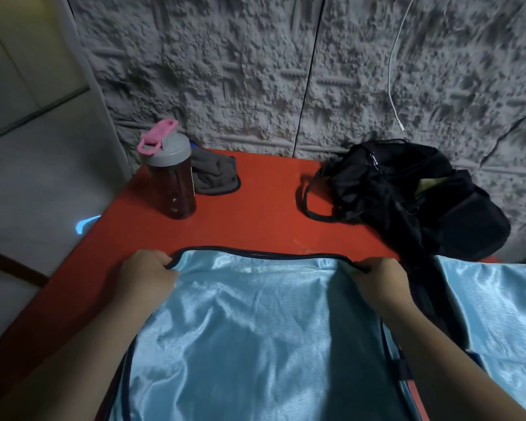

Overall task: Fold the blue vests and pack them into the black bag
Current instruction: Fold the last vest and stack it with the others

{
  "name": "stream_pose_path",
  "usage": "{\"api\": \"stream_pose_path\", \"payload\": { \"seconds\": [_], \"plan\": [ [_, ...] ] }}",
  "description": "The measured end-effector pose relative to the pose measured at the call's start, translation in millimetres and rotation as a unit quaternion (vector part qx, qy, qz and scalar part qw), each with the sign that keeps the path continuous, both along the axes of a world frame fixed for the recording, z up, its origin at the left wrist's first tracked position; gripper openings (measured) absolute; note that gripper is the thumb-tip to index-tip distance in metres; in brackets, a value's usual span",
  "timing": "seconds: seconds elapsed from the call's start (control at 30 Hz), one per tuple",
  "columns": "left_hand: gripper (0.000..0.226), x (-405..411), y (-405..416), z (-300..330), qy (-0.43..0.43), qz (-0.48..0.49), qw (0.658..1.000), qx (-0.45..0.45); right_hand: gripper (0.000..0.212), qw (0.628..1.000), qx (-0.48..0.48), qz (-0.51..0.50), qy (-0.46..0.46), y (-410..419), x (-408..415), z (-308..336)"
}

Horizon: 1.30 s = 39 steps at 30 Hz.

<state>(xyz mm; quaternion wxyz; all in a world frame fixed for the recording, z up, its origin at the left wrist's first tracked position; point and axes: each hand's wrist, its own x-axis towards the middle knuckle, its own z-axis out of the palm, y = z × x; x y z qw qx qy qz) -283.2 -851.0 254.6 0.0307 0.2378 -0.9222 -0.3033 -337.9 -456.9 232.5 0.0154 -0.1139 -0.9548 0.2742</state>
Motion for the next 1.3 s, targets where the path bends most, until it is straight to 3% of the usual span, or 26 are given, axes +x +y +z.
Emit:
{"api": "stream_pose_path", "payload": {
  "seconds": [0.1, 0.4, 0.63, 0.73, 0.9, 1.17, 1.3],
  "plan": [
    [0.010, -1, 2, 0, 0.017, -0.013, 1.000, -0.004, 0.007, 1.000, 0.004, -0.004, 0.016, -1, -3, 2],
    [0.002, -7, 3, 2, -0.038, -0.009, 0.996, 0.083, 0.011, 1.000, -0.004, -0.002, 0.007, 4, -4, 0],
    [0.028, -9, 4, 8, 0.065, 0.011, 0.989, 0.134, 0.010, 0.998, -0.043, -0.021, 0.045, 8, -4, 3],
    [0.028, -9, 4, 8, 0.110, -0.003, 0.982, 0.154, 0.010, 0.998, -0.046, -0.026, 0.042, 11, -4, 1],
    [0.041, -8, 4, 4, 0.135, -0.041, 0.971, 0.191, 0.008, 0.996, -0.070, -0.035, 0.035, 12, -1, 6],
    [0.051, -10, -5, -1, 0.165, -0.067, 0.966, 0.185, 0.040, 0.987, -0.158, -0.020, 0.030, 3, 8, 18],
    [0.061, -10, -7, -2, 0.165, -0.081, 0.966, 0.182, 0.040, 0.984, -0.177, -0.027, 0.014, 0, 11, 23]
  ]
}}
